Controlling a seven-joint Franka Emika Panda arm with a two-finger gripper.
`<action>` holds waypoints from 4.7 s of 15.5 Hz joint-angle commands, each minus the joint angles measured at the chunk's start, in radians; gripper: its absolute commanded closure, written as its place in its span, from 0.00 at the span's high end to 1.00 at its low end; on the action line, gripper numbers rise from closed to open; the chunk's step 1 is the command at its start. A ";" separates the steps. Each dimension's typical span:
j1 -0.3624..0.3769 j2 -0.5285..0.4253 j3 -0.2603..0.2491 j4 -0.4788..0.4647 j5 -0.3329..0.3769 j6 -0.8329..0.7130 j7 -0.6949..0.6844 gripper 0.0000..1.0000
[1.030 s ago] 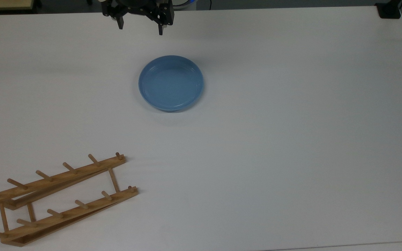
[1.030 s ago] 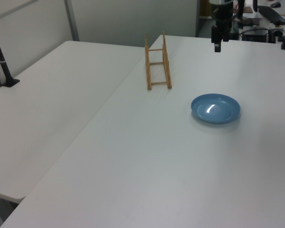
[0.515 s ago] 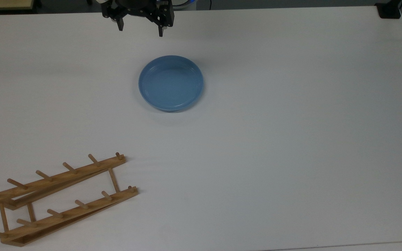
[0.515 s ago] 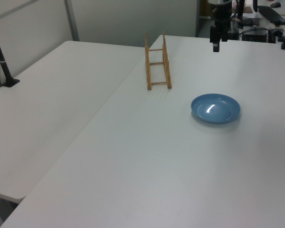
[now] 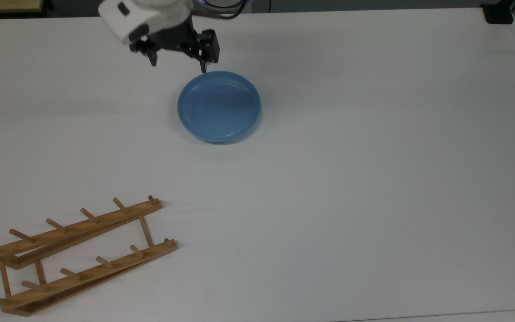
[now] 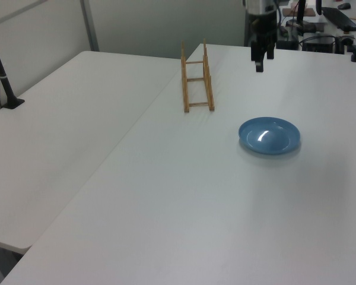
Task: Place plate in plate rack
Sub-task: 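Lower the open gripper onto the rim of the blue plate, then close the gripper on the plate rim and tilt it up, then lift the plate and carry it upright toward the wooden rack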
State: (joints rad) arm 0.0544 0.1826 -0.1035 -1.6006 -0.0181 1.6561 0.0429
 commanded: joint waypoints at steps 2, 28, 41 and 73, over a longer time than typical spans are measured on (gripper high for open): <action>-0.039 0.162 -0.031 0.051 0.043 0.036 -0.188 1.00; 0.082 0.341 -0.091 -0.018 0.009 0.143 -0.538 0.01; 0.067 0.245 -0.182 0.232 0.053 0.415 -0.384 0.00; 0.071 0.479 -0.567 0.317 -0.625 1.068 0.655 0.00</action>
State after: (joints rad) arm 0.1122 0.6264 -0.6399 -1.3345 -0.6181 2.7030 0.6634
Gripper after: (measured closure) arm 0.947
